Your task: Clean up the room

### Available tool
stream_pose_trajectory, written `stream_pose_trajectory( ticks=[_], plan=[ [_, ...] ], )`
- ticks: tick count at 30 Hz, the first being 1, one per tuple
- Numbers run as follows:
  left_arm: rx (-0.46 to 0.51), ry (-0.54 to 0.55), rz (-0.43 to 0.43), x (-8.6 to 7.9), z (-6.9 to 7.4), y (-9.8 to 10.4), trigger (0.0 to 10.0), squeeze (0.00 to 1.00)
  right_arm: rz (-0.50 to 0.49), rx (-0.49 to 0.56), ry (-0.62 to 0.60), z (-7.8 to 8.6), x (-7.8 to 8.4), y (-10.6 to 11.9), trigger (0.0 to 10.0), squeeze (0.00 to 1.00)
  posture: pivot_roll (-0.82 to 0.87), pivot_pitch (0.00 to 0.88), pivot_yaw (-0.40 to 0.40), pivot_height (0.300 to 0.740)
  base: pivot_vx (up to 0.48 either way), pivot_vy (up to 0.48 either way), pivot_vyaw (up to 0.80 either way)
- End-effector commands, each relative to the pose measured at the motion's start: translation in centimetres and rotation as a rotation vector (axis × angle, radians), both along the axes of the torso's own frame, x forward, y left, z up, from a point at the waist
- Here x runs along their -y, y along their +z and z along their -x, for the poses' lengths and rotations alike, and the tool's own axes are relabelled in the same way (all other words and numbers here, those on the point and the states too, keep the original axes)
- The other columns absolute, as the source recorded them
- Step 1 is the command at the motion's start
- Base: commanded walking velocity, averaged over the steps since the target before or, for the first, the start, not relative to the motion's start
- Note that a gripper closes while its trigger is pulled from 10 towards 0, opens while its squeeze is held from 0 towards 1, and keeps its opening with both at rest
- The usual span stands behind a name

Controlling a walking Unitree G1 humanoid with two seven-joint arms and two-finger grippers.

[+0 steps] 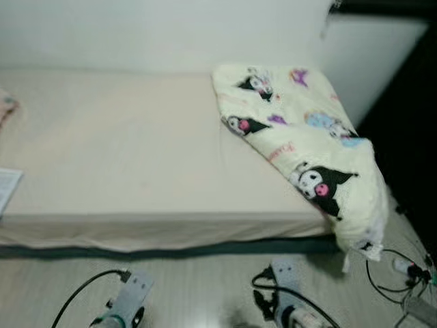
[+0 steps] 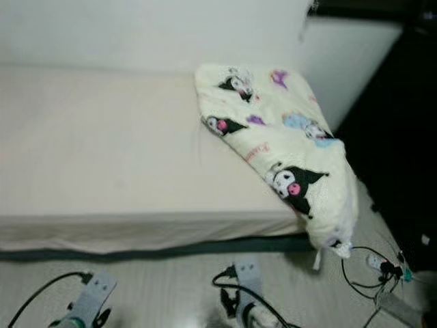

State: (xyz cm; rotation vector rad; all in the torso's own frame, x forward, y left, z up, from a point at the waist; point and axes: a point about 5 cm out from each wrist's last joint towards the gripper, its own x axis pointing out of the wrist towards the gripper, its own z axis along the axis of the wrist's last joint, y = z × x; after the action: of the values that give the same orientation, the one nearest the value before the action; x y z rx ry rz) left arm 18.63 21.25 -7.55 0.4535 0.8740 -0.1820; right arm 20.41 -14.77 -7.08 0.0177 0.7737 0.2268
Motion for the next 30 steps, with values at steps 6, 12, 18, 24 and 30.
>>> stream_pose_trajectory(
  ticks=[6,12,18,24,30],
  plan=[
    [-0.028,0.008,0.008,-0.2,0.6,-0.3,10.0,0.0,0.015,-0.011,-0.012,0.3,0.7,-0.2,10.0,0.0,-0.08,0.0,0.043,0.74,0.0,0.0,0.0],
    [-0.014,-0.017,0.022,1.8,-0.2,-0.3,10.0,0.0,0.008,-0.007,-0.015,0.3,0.7,-0.1,10.0,0.0,-0.08,0.0,0.042,0.74,0.0,0.0,0.0],
    [-0.014,-0.038,0.041,4.6,0.1,-0.8,10.0,0.0,0.006,-0.003,-0.017,0.2,0.8,-0.1,10.0,0.0,-0.08,0.0,0.042,0.74,0.0,0.0,0.0],
    [-0.024,-0.041,0.045,5.4,0.3,-0.9,10.0,0.0,0.005,-0.004,-0.017,0.3,0.8,-0.1,10.0,0.0,-0.08,0.0,0.042,0.74,0.0,0.0,0.0],
    [-0.029,-0.035,0.032,4.5,0.1,-0.8,10.0,0.0,0.007,-0.008,-0.018,0.4,0.8,-0.2,10.0,0.0,-0.08,0.0,0.043,0.74,0.0,0.0,0.0]
  ],
)
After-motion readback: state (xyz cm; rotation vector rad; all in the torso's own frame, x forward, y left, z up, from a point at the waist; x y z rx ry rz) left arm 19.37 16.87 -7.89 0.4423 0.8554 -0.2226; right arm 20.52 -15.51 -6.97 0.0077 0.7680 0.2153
